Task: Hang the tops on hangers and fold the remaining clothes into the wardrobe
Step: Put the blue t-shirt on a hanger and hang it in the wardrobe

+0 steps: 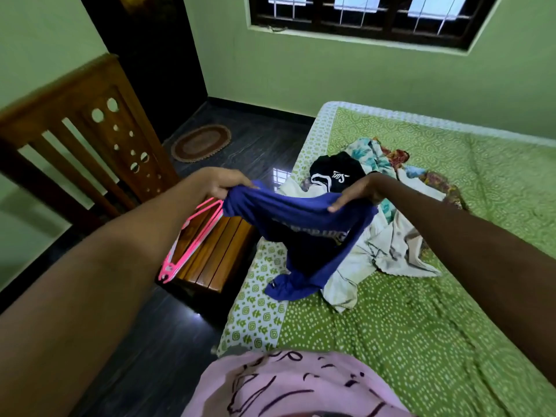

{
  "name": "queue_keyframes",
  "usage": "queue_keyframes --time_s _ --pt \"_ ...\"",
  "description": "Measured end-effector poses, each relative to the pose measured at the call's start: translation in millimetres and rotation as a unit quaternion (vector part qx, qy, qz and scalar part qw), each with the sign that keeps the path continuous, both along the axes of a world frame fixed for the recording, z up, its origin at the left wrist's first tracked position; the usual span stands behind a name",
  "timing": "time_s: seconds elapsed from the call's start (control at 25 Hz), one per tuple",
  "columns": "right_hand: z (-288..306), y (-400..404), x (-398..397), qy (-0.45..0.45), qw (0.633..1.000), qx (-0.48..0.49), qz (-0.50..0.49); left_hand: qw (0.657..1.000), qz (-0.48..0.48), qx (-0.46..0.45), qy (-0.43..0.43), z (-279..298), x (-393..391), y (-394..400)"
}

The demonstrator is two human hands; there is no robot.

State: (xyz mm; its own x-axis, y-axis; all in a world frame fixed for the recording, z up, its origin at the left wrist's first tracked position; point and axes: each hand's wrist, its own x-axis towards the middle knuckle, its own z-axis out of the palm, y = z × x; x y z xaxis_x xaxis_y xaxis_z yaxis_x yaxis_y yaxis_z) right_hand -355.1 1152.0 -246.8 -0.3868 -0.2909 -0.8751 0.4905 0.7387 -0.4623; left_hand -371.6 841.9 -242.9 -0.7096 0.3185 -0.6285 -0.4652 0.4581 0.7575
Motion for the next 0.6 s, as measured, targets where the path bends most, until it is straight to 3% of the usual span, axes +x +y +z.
queue_keyframes --time_s 0.04,0.12,0.2,0.28,0.4,0.6 --pt "7.8 1.7 -2.7 -0.022 0.999 -0.004 0.034 0.996 -0.028 0.015 -0.086 6.0 3.9 -3.9" --pt "20.9 -0.4 -10.0 0.002 1.000 -0.006 0.021 0.992 0.002 0.051 -0.118 11.8 8.6 -6.3" --pt "16.5 -3.6 -18.0 0.173 0.984 0.051 0.009 0.996 0.059 0.020 -0.059 -5.6 6.0 -7.1" --pt "-4.7 -11.9 -22.8 0.340 0.934 0.102 0.035 0.992 0.120 -0.040 0.027 -33.5 9.6 -9.5" --pt "-49.1 -23.2 -22.0 0.336 0.933 0.113 0.057 0.980 0.179 -0.051 0.076 -77.2 29.9 -13.8" --pt "-109.1 -24.7 -8.2 0.195 0.941 0.190 0.201 0.991 0.107 -0.080 -0.030 -144.7 73.2 -24.0"
